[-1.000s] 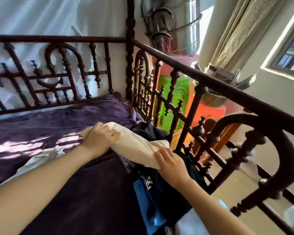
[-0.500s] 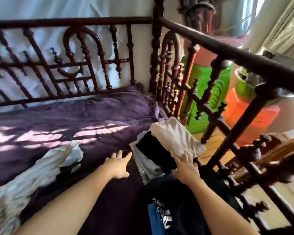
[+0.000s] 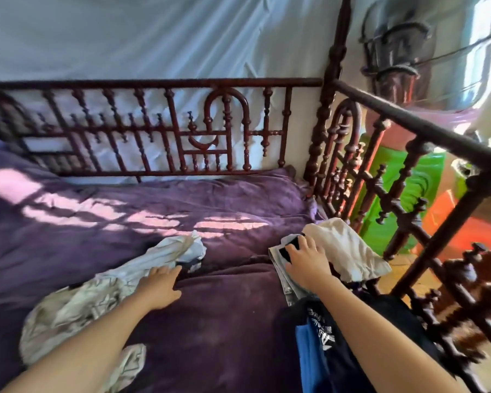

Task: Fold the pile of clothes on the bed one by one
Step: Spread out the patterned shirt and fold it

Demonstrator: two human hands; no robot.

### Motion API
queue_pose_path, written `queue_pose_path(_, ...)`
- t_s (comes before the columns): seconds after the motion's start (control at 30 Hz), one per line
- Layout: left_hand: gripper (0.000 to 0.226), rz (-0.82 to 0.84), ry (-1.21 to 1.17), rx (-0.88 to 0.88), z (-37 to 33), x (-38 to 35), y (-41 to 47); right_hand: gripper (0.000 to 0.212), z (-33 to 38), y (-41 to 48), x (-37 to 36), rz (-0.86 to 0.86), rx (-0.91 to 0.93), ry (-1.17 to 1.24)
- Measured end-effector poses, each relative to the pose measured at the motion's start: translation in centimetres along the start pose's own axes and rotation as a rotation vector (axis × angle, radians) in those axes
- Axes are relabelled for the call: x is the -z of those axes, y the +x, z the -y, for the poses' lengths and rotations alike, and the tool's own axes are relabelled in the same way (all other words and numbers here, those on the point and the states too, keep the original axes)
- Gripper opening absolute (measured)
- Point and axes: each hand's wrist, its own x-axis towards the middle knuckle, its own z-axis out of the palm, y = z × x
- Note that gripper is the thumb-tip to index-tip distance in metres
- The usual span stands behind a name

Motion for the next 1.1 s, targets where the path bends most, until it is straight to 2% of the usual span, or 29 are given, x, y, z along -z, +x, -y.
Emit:
queue_pose_path(0.27,0.061,-0.353,-0.111,0.101,12.9,5.3,-11.0,0.045,13.4,-3.8,9.2,-0.100,0.233,-0.045)
queue_pose_path(0.5,0.058,-0.542,-0.138,0.070,21.7,5.2,-19.2,0.054,23.7,-8.0,13.8,-0.170,0.341,-0.093)
queue_pose_path(0.6,0.059,-0.550,-0.116,0.070,26.3,4.4,-22.3,0.052,29.2,-9.9,14.2,-0.201,0.364,-0.067)
queue_pose_path(0.87,0.057,-0.612,-0.191,0.154,39.6,0.3,-30.3,0.050,44.7,-14.5,12.4,-0.140,0.508,-0.046)
queue_pose_path(1.1,0.054,-0.532,-0.239,0.282,47.2,-6.8,-36.3,0.052,53.7,-16.3,9.9,-0.086,0.611,-0.057)
